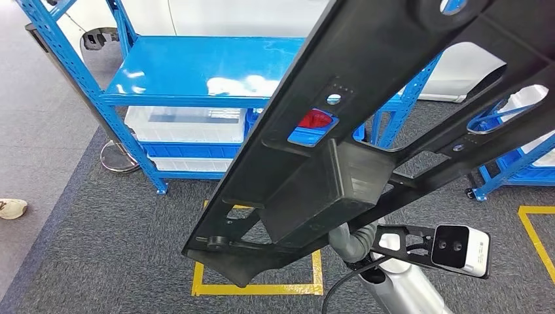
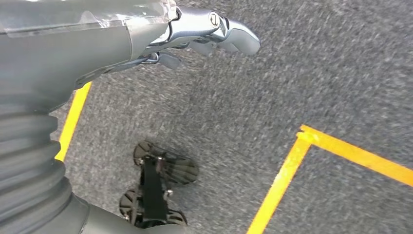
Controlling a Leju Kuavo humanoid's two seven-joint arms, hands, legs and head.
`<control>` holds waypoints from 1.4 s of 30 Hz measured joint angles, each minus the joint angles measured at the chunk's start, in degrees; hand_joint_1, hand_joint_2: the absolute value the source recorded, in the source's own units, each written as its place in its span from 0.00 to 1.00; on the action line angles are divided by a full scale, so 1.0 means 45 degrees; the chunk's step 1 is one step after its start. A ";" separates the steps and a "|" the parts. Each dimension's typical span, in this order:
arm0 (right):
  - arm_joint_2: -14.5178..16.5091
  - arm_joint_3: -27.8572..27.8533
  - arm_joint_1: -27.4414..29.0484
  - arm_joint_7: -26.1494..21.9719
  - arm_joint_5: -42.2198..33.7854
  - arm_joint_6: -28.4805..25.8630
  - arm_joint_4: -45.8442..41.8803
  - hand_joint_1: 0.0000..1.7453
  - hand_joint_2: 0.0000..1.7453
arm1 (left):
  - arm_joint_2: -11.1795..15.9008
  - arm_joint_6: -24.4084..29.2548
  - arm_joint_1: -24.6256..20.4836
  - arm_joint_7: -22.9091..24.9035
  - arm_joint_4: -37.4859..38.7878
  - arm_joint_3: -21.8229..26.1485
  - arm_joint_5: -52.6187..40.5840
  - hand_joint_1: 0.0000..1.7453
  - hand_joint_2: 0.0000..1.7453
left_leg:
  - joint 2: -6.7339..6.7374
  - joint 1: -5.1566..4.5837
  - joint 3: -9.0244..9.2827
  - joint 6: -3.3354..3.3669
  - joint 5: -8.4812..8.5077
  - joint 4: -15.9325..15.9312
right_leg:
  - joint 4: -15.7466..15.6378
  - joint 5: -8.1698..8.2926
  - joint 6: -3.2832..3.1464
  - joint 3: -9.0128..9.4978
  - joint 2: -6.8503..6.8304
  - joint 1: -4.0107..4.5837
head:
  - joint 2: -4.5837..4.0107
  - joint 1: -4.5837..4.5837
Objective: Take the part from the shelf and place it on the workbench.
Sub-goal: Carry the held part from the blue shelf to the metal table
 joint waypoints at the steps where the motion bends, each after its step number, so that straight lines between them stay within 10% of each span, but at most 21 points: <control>1: -0.0004 -0.0030 -0.0004 -0.0012 -0.0036 -0.0039 0.0004 1.00 1.00 | 0.0000 -0.0029 -0.0004 0.0034 0.0000 0.0007 0.0004 0.00 1.00 | 0.0078 0.0005 -0.0081 -0.0023 0.0003 0.0097 | -0.0802 0.0270 0.0007 0.0600 -0.0104 -0.0016 | 0.0000 0.0001; 4: -0.0010 -0.0108 0.0022 -0.0070 0.0019 -0.0257 -0.0013 1.00 1.00 | 0.0027 -0.0122 -0.0013 0.0150 0.0000 0.0022 -0.0009 0.00 1.00 | 0.0272 -0.0055 -0.0237 -0.0182 -0.0067 0.0404 | -0.2969 0.0656 -0.0198 0.1973 -0.0663 0.0053 | 0.0000 -0.0005; 9: -0.0044 -0.0264 0.0284 -0.0081 0.0491 -0.0806 -0.0263 1.00 1.00 | 0.0084 0.0060 -0.0028 0.1151 0.0000 0.0015 -0.0360 0.00 1.00 | 0.0164 -0.0010 -0.0392 -0.0574 -0.0419 0.0814 | -0.3204 0.0836 -0.0599 0.1924 -0.0267 0.0049 | -0.0001 -0.0009; 14: -0.0096 -0.0386 0.0684 -0.0087 0.0592 -0.1028 -0.0494 1.00 1.00 | 0.0182 0.0250 0.0105 0.1904 0.0000 -0.0084 -0.0785 0.00 1.00 | -0.0612 0.0098 -0.1799 -0.0765 -0.1971 0.4205 | -0.3227 0.0993 -0.0697 0.1794 0.0386 0.0012 | 0.0000 -0.0015; 18: -0.0129 -0.0430 0.0800 -0.0087 0.0623 -0.1027 -0.0600 1.00 1.00 | 0.0230 0.0264 0.0107 0.2002 0.0000 -0.0143 -0.0878 0.00 1.00 | -0.1201 0.0155 -0.0512 -0.0600 -0.0448 0.1457 | -0.3183 0.1061 -0.0589 0.1772 0.0975 0.0010 | 0.0000 -0.0009; 22: -0.0136 -0.0458 0.0942 -0.0074 0.0661 -0.1037 -0.0695 1.00 1.00 | 0.0266 0.0371 0.0100 0.2009 0.0000 -0.0210 -0.0917 0.00 1.00 | -0.1532 0.0131 -0.0065 -0.0415 -0.0204 0.0364 | -0.3249 0.1273 -0.0229 0.1566 0.1474 -0.0054 | 0.0000 -0.0040; 25: -0.0167 -0.0478 0.1097 -0.0070 0.0714 -0.1129 -0.0709 1.00 1.00 | 0.0249 0.0486 0.0114 0.2011 0.0000 -0.0297 -0.1012 0.00 1.00 | -0.1094 0.0175 -0.0028 -0.0170 0.0015 0.0095 | -0.2633 0.0826 -0.0056 0.1224 0.0882 -0.0003 | 0.0000 0.0009; 29: -0.0300 -0.0443 0.1016 -0.0069 0.0118 -0.1251 -0.0291 1.00 1.00 | 0.0187 0.0690 0.0272 0.2026 0.0000 -0.0339 -0.1031 0.00 1.00 | -0.0421 0.0086 -0.0157 -0.0066 0.0076 0.0102 | 0.0348 -0.0542 0.0030 -0.0083 0.0143 0.0005 | 0.0000 0.0063; 34: -0.0955 -0.0352 0.0824 0.0105 -0.0849 -0.1297 -0.0433 1.00 1.00 | 0.0028 0.0801 0.0274 0.1759 0.0000 -0.0316 -0.0792 0.00 1.00 | 0.0143 -0.0035 -0.0248 -0.0155 -0.0027 0.0342 | -0.2821 0.0715 -0.0211 0.1850 -0.0564 0.0135 | 0.0000 0.0063; 37: -0.1353 -0.0274 0.0772 0.0185 -0.0977 -0.1611 -0.0854 1.00 1.00 | -0.0034 0.0746 0.0264 0.1496 0.0001 -0.0298 -0.0810 0.00 1.00 | 0.0392 -0.0092 -0.0252 -0.0307 -0.0066 0.0391 | -0.3219 0.0759 -0.0457 0.1965 -0.0482 0.0208 | 0.0000 0.0058; 42: -0.1604 -0.0051 0.0765 0.0077 -0.0815 -0.1788 -0.1177 1.00 1.00 | -0.0097 0.0740 0.0254 0.1366 0.0005 -0.0300 -0.0874 0.00 1.00 | -0.0494 0.0056 -0.1129 -0.0638 -0.1445 0.2546 | -0.3363 0.0947 -0.0747 0.1912 0.0047 0.0074 | 0.0000 0.0039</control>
